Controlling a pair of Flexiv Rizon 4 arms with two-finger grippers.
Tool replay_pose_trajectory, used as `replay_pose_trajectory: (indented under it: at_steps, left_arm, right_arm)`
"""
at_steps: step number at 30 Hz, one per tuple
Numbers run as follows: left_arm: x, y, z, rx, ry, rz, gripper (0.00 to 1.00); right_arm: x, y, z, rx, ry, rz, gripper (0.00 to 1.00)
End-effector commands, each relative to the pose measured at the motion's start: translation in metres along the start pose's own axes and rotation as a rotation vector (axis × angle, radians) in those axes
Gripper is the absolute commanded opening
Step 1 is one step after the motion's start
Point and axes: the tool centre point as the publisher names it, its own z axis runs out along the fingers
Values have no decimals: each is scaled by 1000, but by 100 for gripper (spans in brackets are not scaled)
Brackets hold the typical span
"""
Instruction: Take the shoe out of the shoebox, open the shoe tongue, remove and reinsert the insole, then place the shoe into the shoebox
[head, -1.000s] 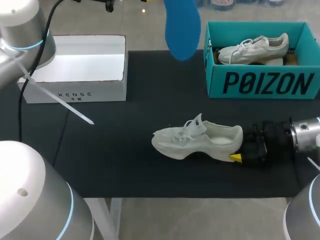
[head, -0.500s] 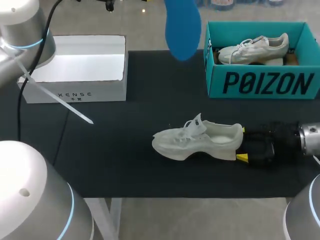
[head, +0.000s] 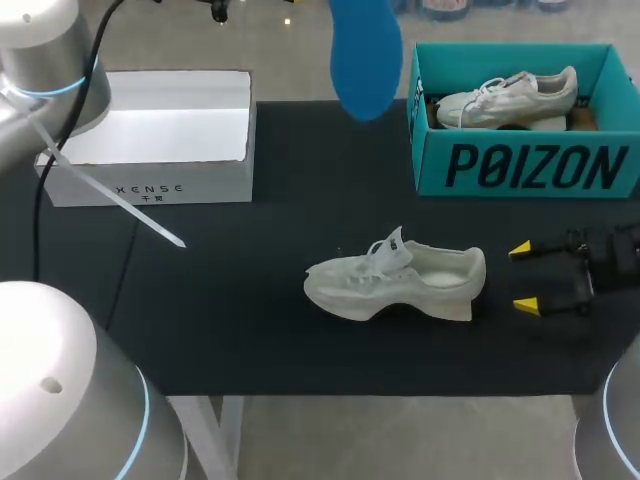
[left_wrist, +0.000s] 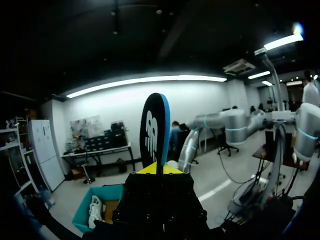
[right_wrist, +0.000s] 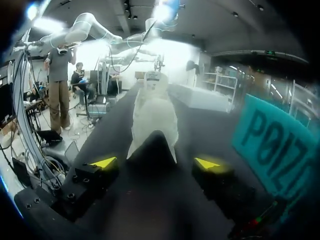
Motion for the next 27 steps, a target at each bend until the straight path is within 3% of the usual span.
replay_pose_trajectory:
  at_steps: [1,2,6,15,27]
  left_arm:
    - [0,0,0,1,0,1,0]
    - [0,0,0,1,0,1,0]
    - [0,0,0,1,0,1,0]
    - [0,0,0,1,0,1,0]
    - [0,0,0,1,0,1,0]
  right_arm:
    - [6,34,-13,310,0,-17,100]
    - [5,39,-14,377,7,-21,100]
    - [1,51,-17,512,19,-34,100]
    - [-6,76,-14,728,39,-81,100]
    - [-14,88,-25,778,42,-105,100]
